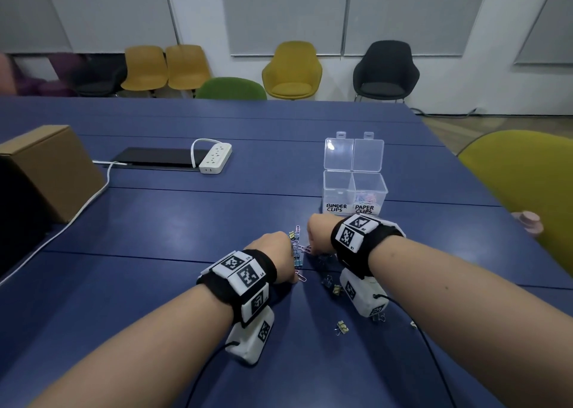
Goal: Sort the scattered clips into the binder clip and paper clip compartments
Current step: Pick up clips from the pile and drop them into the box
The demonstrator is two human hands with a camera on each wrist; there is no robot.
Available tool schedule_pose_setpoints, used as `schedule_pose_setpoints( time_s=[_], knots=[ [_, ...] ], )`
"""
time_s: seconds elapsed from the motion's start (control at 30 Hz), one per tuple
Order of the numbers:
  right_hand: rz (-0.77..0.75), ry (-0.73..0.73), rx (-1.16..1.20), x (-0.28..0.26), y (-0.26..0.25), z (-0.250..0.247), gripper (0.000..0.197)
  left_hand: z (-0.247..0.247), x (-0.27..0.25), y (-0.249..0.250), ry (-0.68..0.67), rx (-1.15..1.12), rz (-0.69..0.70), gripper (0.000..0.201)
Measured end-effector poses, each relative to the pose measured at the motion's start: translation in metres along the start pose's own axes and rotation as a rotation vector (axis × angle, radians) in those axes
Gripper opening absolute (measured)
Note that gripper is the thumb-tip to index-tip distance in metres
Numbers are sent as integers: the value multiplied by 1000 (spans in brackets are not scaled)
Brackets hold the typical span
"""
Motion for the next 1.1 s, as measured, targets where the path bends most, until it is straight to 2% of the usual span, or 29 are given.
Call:
schedule_pose_setpoints(
  time_s=[0.17, 0.27, 0.33, 0.43, 0.5, 0.67, 0.73, 0.8, 0.83, 0.9, 0.97, 1.03, 1.1],
  knots=[
    [-19, -25, 46, -20, 8, 4, 37, 0, 0, 1, 37, 14, 0, 23],
    [-31, -4, 267, -36, 19, -1, 20, -1, -3, 7, 100, 73, -5, 20],
    [-6, 6, 500, -48, 29, -3, 11, -2, -7, 11, 144, 128, -2, 19],
    [39, -49, 1161, -63, 47, 0, 22, -4, -12, 17, 173, 221, 21, 18],
    [38, -57, 1520, -71, 61, 2, 27, -3, -13, 20, 154, 283, 61, 21],
    [9, 11, 2003, -87, 88, 5, 16, -3, -16, 24, -17, 446, 208, 21],
    [-12, 20, 2084, -91, 91, 7, 17, -6, -19, 21, -31, 385, 229, 20],
    [-54, 13, 2123, -93, 93, 10, 18, -13, -21, 16, 9, 134, 243, 18],
    [-82, 5, 2136, -93, 93, 11, 18, -19, -23, 12, 9, -86, 234, 18],
    [-156, -11, 2155, -92, 91, 12, 15, -29, -29, 3, -68, -732, 180, 25],
    [-217, -17, 2156, -90, 88, 11, 9, -37, -34, -4, -206, -1302, 143, 28],
    [-231, -14, 2157, -85, 83, 11, 11, -45, -40, -8, -314, -1602, 144, 18],
    [-219, -35, 2174, -81, 77, 10, 17, -49, -44, -10, -318, -1776, 162, 5]
  ],
)
Point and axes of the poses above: each hand's wrist, its own x-axis towards the middle knuckle, its own z-axis out of the palm, y = z × x, the point moved 2 cm from there along x, towards the middle knuckle, and after that the axes turned 9 degrees about x, right-handed, at the moved point
